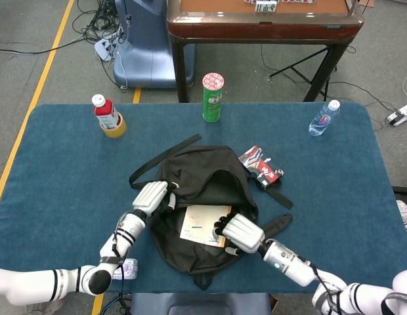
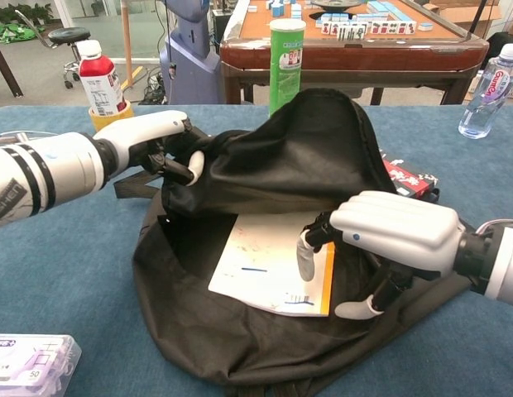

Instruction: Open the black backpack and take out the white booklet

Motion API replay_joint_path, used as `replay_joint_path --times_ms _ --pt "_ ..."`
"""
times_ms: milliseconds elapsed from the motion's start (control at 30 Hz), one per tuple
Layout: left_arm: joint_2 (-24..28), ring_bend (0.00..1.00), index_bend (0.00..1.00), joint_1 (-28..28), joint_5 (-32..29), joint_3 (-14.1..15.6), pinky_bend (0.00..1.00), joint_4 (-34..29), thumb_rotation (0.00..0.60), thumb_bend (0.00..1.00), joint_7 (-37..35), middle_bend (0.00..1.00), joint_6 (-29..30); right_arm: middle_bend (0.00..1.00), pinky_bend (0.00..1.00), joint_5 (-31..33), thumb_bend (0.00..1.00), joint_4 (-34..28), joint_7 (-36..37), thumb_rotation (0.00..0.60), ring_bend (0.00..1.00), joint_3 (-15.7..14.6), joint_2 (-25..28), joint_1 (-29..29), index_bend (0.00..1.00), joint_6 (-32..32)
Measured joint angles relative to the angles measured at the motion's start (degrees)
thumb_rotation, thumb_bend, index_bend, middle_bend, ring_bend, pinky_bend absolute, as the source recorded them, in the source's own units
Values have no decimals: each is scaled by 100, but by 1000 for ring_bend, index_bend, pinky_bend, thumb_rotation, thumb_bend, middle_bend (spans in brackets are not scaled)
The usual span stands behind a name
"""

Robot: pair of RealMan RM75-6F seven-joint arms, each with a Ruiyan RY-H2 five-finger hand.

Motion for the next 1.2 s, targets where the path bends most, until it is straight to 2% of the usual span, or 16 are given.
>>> replay_joint_path --times_ms 267,500,867,1200 --pt "-31 383 693 30 -40 -36 163 112 600 774 -130 472 -16 364 401 16 2 570 4 600 296 -246 -220 -26 431 307" --pt "-56 383 690 34 -44 -47 163 143 600 774 -165 472 -28 349 401 37 0 793 -94 600 275 -337 -359 -18 431 429" --pt "9 383 687 76 -93 -79 163 149 600 773 -233 472 -30 341 401 -34 0 1426 -64 600 272 -361 -920 61 431 729" --pt "136 383 686 122 -424 -263 163 62 600 773 -519 472 -149 340 401 -8 4 1938 126 600 272 -311 -1419 167 431 951"
